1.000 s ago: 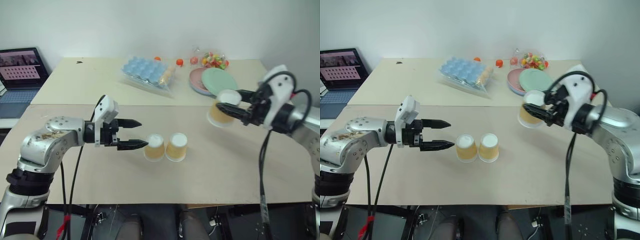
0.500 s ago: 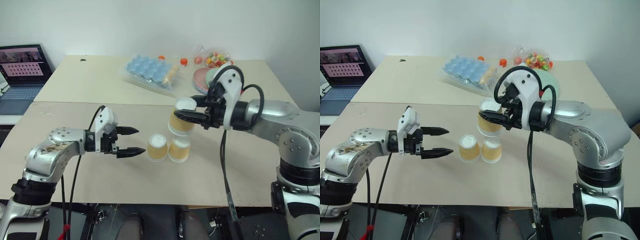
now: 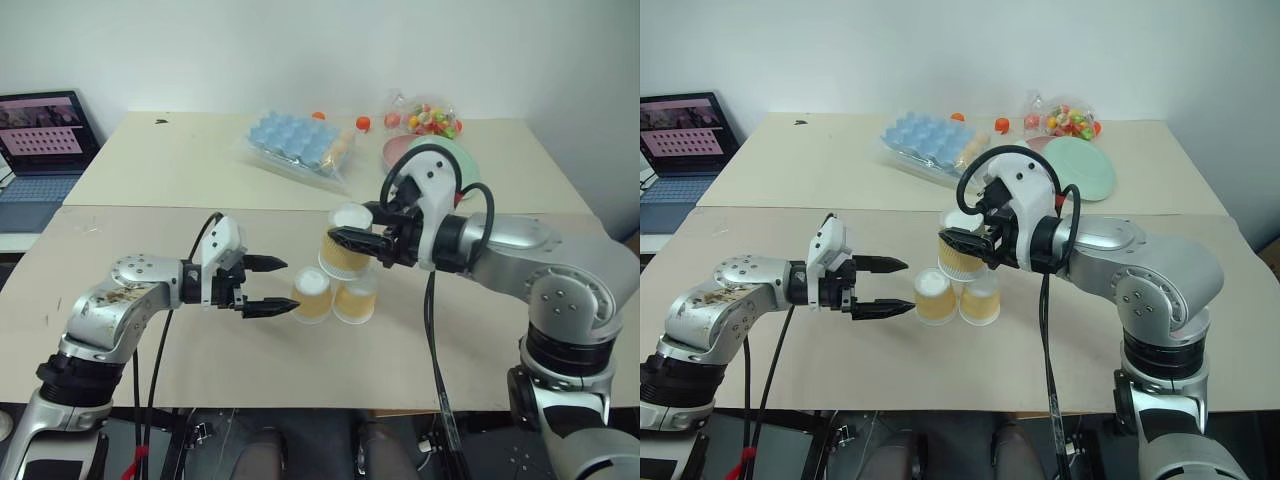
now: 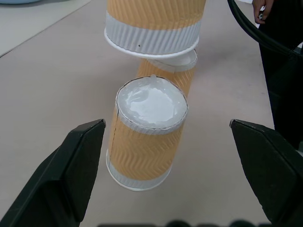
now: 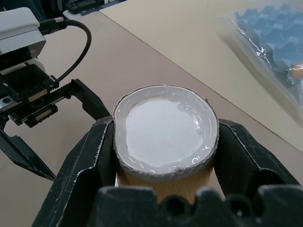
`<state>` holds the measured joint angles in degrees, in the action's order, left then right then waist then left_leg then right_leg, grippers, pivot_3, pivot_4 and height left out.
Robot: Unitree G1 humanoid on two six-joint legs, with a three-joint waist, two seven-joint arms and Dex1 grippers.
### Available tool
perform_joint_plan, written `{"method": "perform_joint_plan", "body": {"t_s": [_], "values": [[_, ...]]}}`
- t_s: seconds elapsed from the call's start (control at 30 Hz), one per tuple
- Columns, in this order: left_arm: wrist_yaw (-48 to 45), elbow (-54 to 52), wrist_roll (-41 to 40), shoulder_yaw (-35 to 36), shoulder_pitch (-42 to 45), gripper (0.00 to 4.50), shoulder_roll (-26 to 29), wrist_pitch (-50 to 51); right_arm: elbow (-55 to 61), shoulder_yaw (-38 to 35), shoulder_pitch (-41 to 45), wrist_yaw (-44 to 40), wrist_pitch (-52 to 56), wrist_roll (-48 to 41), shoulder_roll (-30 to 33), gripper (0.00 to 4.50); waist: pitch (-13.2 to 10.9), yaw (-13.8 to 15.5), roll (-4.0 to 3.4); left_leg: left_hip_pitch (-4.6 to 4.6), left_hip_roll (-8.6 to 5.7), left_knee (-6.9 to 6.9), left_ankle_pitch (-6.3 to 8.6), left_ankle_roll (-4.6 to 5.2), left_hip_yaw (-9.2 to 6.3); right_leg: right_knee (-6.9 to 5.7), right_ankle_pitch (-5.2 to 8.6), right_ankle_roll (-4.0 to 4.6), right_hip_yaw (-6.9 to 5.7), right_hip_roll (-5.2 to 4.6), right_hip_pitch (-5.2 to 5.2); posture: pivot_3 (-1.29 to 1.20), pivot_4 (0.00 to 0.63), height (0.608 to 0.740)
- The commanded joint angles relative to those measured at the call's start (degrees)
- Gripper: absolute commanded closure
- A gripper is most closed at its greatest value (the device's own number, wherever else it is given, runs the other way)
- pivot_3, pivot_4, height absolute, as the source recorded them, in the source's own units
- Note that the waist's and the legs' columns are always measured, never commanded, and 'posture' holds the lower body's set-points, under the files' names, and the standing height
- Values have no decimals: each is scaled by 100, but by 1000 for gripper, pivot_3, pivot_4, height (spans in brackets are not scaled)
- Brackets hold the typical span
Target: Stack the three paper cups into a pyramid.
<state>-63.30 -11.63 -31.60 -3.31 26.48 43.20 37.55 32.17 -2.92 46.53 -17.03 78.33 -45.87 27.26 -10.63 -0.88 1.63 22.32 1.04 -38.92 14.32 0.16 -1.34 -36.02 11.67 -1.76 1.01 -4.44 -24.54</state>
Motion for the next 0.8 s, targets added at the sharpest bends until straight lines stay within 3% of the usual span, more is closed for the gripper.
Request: {"method": "perform_joint_plan", "body": {"t_s": [0.03,0.73,0.8], "values": [[-65,-1,29,43,165,0,-11,-141,258,-96,73,87,56,-81,-76,1910,0,0,0,0,0,0,0,0,0,-1,0,0,0,0,0,0,150,736],[-220,173,130,-1,399,0,4,-101,458,108,-599,191,-117,5,-281,1910,0,-9,0,-1,0,0,0,0,-1,0,1,-1,0,0,1,0,150,736],[-224,203,147,-14,434,0,-16,-106,464,111,-607,197,-133,6,-285,921,0,-11,0,-2,0,0,0,0,-1,-1,1,-1,0,1,1,0,150,736]]}}
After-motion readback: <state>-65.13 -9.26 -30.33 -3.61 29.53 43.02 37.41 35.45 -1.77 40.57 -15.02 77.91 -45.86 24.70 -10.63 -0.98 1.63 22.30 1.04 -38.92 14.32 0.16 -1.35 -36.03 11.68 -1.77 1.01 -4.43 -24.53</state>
